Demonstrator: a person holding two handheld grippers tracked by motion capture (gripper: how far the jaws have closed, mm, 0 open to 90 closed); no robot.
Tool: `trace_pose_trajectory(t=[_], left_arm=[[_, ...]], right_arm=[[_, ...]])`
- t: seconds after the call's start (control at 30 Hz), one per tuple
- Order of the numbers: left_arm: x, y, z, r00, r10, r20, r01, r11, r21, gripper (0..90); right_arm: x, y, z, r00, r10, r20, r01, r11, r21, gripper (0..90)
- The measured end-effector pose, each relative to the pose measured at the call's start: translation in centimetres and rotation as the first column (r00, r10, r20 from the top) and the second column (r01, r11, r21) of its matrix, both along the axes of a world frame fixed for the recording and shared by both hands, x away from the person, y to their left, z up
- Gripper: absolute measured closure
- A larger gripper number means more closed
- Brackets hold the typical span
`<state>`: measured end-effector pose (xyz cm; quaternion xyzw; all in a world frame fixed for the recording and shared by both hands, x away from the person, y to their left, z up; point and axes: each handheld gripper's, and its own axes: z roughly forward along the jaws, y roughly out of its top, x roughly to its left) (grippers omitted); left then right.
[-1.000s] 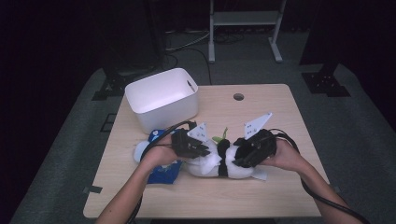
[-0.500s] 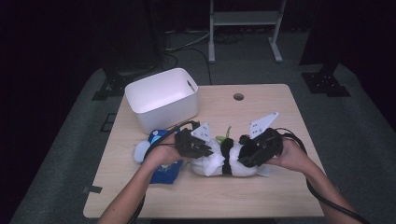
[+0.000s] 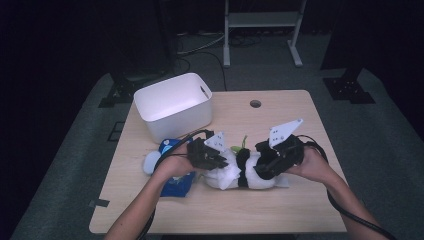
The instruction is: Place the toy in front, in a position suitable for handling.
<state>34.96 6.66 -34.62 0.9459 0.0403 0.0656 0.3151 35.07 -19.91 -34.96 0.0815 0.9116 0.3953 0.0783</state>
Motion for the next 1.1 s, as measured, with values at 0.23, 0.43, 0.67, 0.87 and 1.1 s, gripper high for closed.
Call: trace_pose_trajectory(t=[0.23, 0.43, 0.67, 0.87, 1.1], left_arm=[[0.4, -0.1, 0.0, 0.9998, 0.016, 0.009, -0.016, 0.9998, 0.01, 83.2], [0.6, -0.1, 0.0, 0.9993, 0.036, 0.01, -0.036, 0.9993, 0.007, 83.2], [0.7, -0.3, 0.2, 0.9987, 0.046, 0.021, -0.046, 0.9989, 0.006, 83.2], [0.8, -0.7, 0.4, 0.9983, 0.048, 0.033, -0.048, 0.9988, 0.009, 83.2], [0.9, -1.1, 0.4, 0.9976, 0.051, 0.047, -0.052, 0.9985, 0.016, 83.3]], right_arm=[[-1.6, -0.2, 1.1, 0.9971, 0.041, 0.064, -0.04, 0.999, -0.017, 25.9], [-2.5, -0.6, 1.7, 0.9934, 0.066, 0.094, -0.069, 0.997, 0.023, 26.7], [-3.0, 0.2, 1.3, 0.9897, 0.101, 0.101, -0.094, 0.993, -0.071, 28.2], [-2.1, 1.5, -1.5, 0.9902, 0.08, 0.114, -0.056, 0.978, -0.2, 25.9], [-0.9, 2.0, -3.2, 0.9913, 0.069, 0.112, -0.043, 0.975, -0.218, 36.3]])
